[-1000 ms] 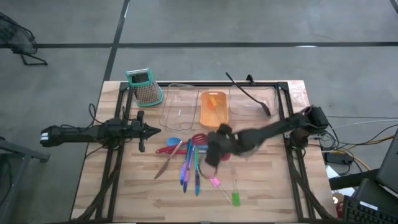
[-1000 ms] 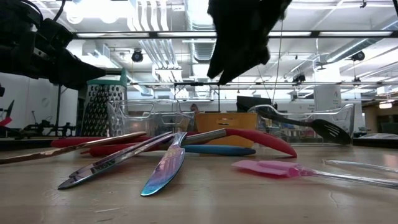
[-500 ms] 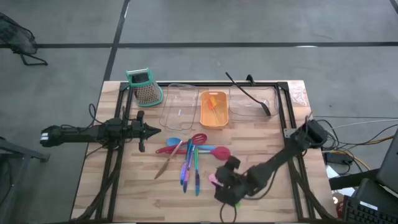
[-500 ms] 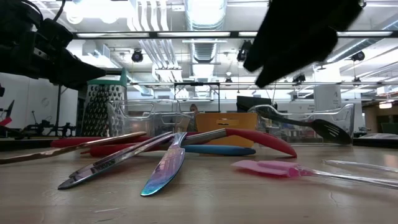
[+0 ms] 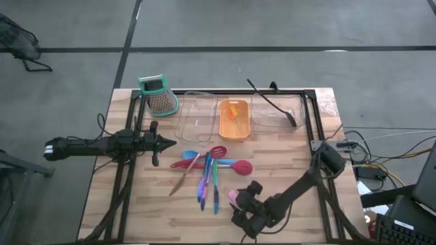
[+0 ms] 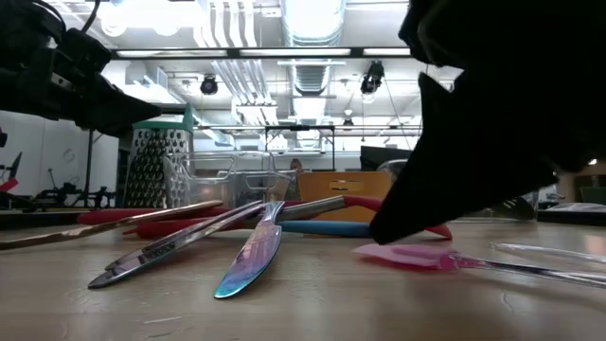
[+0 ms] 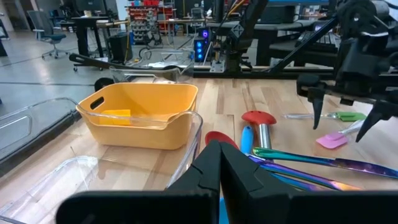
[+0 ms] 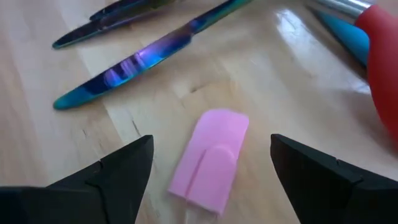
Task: Pick & Place Kitchen Items
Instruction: Put the pink spatula into the orange bin
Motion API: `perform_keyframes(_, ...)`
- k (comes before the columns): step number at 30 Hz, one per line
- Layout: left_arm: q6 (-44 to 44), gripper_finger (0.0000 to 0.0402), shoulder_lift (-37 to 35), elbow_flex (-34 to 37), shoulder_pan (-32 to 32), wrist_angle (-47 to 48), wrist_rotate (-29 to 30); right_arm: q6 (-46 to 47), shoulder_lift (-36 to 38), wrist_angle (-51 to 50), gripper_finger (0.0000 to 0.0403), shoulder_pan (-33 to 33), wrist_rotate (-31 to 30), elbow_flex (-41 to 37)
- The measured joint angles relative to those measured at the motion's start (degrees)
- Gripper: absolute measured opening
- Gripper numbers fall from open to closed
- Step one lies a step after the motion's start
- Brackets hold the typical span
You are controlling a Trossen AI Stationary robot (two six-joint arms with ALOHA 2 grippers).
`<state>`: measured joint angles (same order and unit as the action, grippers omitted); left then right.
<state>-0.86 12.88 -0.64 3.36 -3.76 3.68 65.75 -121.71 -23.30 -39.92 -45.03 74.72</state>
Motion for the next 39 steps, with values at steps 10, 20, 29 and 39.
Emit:
perform_keyframes(10, 0.01, 0.0005, 0.02, 0.01, -0.02, 0.01, 0.01, 0.73, -4.31, 0.58, 0.0286, -0.17, -1.59, 0.33)
perform_keyframes(20, 0.01, 0.0005, 0.02, 0.01, -0.01, 0.01, 0.02, 1.49, -6.94, 1.43, 0.0184, -0.38, -1.49, 0.46)
perform_keyframes(29, 0.00, 0.0005, 0.02, 0.01, -0.02, -0.01, 0.00, 0.82, -7.83, 0.31, 0.0049, -0.24, -2.60, 0.26)
perform_keyframes(39, 0.01, 0.0005, 0.02, -0.01, -0.02, -0.01, 0.02, -2.05, -3.04, -1.10, 0.0027, -0.03, -1.91, -0.26)
